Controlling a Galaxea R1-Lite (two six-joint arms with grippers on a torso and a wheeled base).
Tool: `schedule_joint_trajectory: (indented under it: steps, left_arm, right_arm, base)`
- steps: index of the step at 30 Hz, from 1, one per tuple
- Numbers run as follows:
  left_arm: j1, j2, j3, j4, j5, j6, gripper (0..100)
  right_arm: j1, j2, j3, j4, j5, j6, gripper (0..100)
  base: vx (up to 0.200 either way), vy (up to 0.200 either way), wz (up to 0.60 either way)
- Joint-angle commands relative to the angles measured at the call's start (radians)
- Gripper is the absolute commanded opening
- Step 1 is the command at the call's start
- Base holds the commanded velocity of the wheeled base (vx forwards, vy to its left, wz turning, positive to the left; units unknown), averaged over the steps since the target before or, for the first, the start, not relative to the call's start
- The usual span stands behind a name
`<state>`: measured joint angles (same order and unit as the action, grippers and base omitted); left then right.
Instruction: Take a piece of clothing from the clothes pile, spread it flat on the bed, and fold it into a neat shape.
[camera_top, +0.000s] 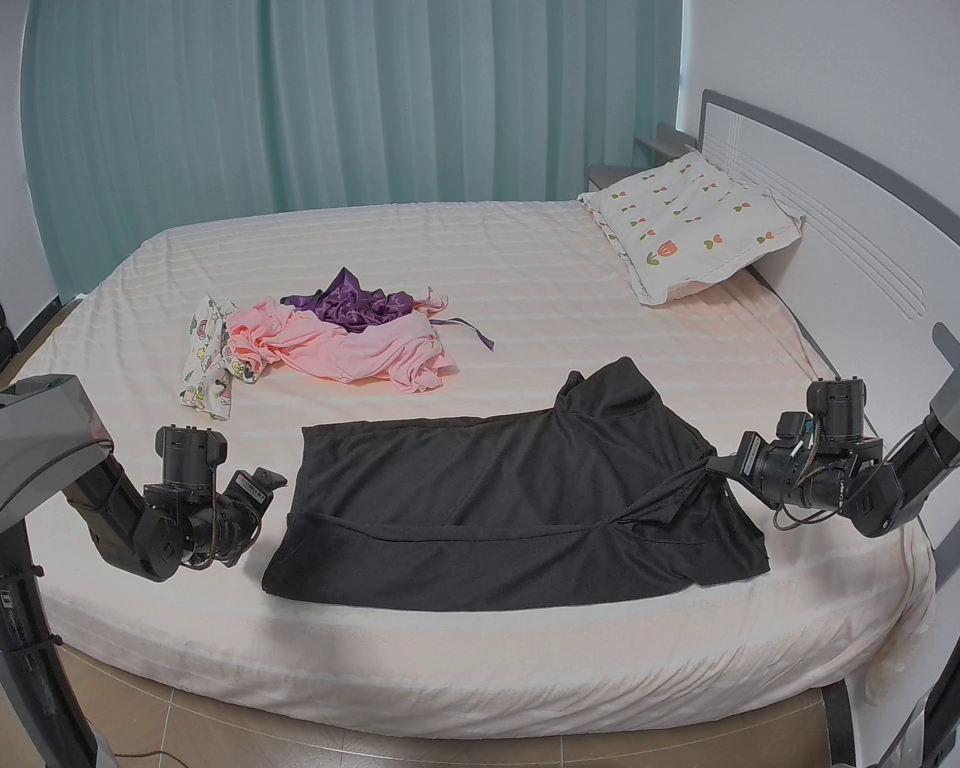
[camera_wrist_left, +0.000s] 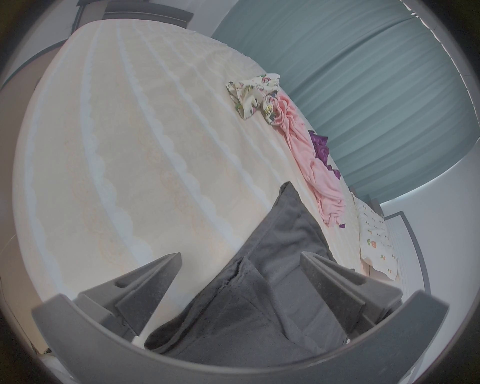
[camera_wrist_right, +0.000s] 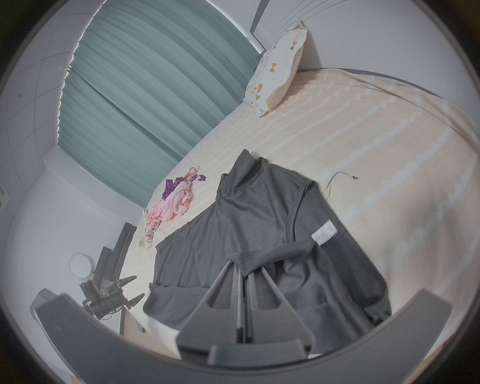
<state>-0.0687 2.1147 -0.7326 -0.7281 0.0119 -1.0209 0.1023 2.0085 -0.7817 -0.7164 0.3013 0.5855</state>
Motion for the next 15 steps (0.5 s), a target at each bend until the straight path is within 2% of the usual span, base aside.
schedule_joint_trajectory:
  steps: [1,5,12,13,15]
  left_arm:
    - [0.026,-0.081,0.051,-0.002,-0.001,0.001,100]
    - [0.023,-0.117,0.105,-0.004,-0.003,0.001,100]
    - [0.018,-0.159,0.174,-0.004,-0.047,-0.002,100]
    - [0.018,-0.160,0.179,-0.004,-0.049,-0.002,100]
    - [0.017,-0.168,0.199,-0.004,-0.049,-0.002,100]
  right_arm:
    - [0.013,-0.131,0.076,0.048,0.032,-0.001,0]
    - [0.011,-0.200,0.114,0.156,0.058,-0.013,0]
    - [0.008,-0.197,0.220,0.178,0.056,-0.046,0]
    - [0.008,-0.194,0.226,0.178,0.056,-0.055,100]
    - [0.010,-0.182,0.256,0.184,0.058,-0.087,100]
  base:
    - [0.000,0.000,0.00]
    - [0.000,0.000,0.00]
    - [0.000,0.000,0.00]
    - [0.000,0.000,0.00]
    - [0.000,0.000,0.00]
